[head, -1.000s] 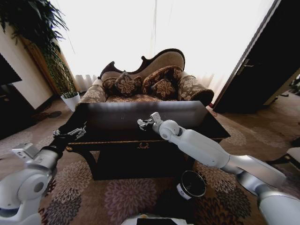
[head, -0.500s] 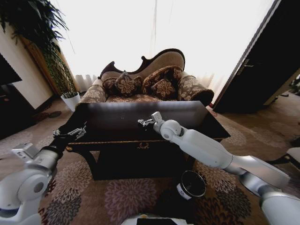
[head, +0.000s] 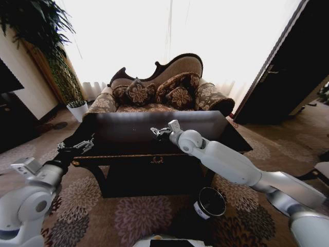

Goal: Move to the front of the table and place the trash on the table into the trash bin.

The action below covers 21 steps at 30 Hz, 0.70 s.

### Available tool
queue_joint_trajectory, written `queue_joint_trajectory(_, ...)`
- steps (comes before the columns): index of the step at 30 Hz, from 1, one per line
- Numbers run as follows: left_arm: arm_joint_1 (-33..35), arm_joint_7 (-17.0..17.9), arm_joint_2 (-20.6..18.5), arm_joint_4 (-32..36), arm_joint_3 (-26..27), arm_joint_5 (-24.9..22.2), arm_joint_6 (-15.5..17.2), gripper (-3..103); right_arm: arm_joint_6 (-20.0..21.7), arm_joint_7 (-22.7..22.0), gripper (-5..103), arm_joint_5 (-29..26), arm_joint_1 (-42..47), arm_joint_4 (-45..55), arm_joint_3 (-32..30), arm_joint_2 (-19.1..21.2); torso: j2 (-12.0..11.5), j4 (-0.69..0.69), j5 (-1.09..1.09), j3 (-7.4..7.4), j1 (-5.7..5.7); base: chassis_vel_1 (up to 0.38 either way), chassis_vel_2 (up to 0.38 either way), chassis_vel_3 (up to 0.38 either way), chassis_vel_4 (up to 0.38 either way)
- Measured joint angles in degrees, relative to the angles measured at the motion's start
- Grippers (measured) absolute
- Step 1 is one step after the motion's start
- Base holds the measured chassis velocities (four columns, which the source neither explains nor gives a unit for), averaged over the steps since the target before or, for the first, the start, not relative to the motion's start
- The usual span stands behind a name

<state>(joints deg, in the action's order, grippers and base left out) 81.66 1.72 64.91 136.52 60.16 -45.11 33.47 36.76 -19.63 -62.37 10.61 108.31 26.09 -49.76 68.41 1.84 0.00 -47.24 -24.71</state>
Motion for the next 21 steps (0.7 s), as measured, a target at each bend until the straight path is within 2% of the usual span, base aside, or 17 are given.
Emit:
queue_joint_trajectory(3,-0.6,0.0,0.0,-0.3,-1.1,0.1,0.0,100,-0.2,0.1,0,0.0,7.4,6.2,-7.8,4.9,0.0,0.0,0.01,0.0,0.0,0.0,0.0,0.0,0.0)
queue_joint_trajectory(5,-0.8,0.0,0.0,-0.4,-1.5,0.1,0.0,100,-0.3,0.3,0,0.3,10.2,7.7,-10.3,6.1,0.0,0.0,0.02,0.0,0.0,0.0,0.0,0.0,0.0)
queue_joint_trajectory(8,-1.8,0.1,0.0,-0.7,-3.1,0.3,0.0,100,-1.7,2.1,0,3.5,21.9,13.2,-20.6,11.6,0.0,0.04,0.01,0.0,0.0,0.0,0.0,0.0,0.0)
queue_joint_trajectory(10,-1.9,0.0,0.0,-0.7,-3.4,0.3,0.0,100,-2.1,2.3,0,4.1,23.9,14.0,-22.4,12.4,0.0,0.03,0.02,0.0,0.01,0.0,0.0,0.0,0.0)
queue_joint_trajectory(12,-2.6,0.0,-0.1,-0.9,-4.3,0.4,0.0,100,-3.1,3.6,0,6.5,32.9,17.3,-31.3,14.5,0.0,0.02,-0.01,0.01,0.01,0.0,0.0,0.0,0.0)
queue_joint_trajectory(14,-3.1,0.1,0.0,-0.9,-4.9,0.4,0.0,100,-3.3,4.1,0,7.2,39.6,19.6,-37.6,14.7,0.0,0.04,0.04,0.0,0.0,0.0,0.0,0.0,0.0)
queue_joint_trajectory(15,-3.1,0.1,0.0,-0.9,-4.9,0.4,0.0,100,-3.3,4.1,0,7.2,39.6,19.6,-37.6,14.7,0.0,0.04,0.04,0.0,0.0,0.0,0.0,0.0,0.0)
queue_joint_trajectory(16,-3.3,0.0,0.0,-0.9,-5.2,0.4,0.0,100,-3.4,4.2,0,7.3,42.0,20.6,-40.4,14.6,0.0,0.03,0.02,0.0,0.0,0.0,0.0,0.0,0.0)
queue_joint_trajectory(17,-3.5,0.1,0.0,-0.9,-5.5,0.4,0.0,100,-3.6,4.4,0,7.5,46.2,22.1,-45.8,14.2,0.0,0.01,-0.01,0.01,0.01,0.0,0.0,0.0,0.0)
queue_joint_trajectory(19,-3.8,0.1,0.1,-0.9,-5.9,0.4,0.0,100,-3.9,4.6,0,7.7,51.5,23.9,-52.3,13.2,0.0,0.01,0.01,0.01,0.01,0.0,0.0,0.0,0.0)
queue_joint_trajectory(21,-3.8,0.1,0.1,-0.9,-6.0,0.4,0.0,100,-4.1,4.8,0,7.9,53.7,24.6,-54.5,12.7,0.0,0.0,-0.02,0.01,0.0,0.0,0.0,0.0,0.0)
